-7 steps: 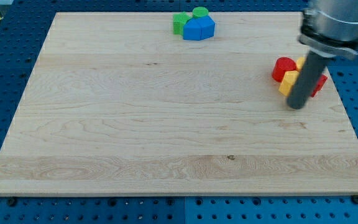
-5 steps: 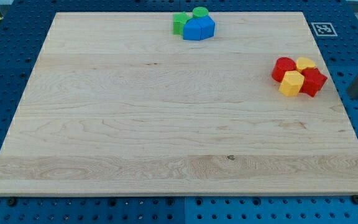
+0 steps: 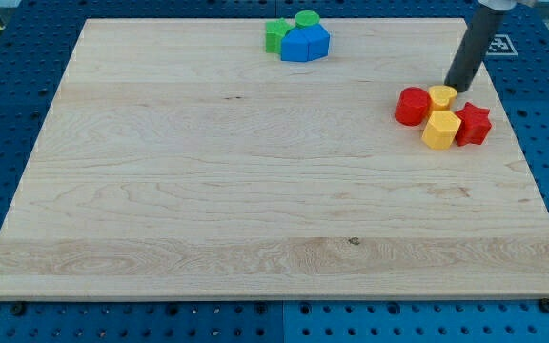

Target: Separate yellow blocks from the red blocks

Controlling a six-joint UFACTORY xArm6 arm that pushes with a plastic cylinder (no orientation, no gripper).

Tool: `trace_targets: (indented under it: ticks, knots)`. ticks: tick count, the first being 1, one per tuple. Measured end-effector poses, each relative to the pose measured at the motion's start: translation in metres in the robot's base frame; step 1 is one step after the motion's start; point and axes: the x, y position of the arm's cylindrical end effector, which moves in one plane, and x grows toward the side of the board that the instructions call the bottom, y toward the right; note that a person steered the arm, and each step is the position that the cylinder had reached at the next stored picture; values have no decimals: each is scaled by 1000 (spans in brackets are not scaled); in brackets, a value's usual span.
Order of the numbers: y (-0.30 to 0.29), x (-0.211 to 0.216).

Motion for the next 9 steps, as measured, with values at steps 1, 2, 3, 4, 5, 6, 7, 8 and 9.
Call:
trace_targets:
  ticks: [1, 2, 3, 4, 5, 6, 7, 8, 9]
  knots:
    - [-25, 8]
    - [-26, 40]
    - [-26, 77]
    - [-26, 116]
    - [-26, 137]
    - [-13, 126]
    - [32, 134]
    - [77, 140]
    - [104, 123]
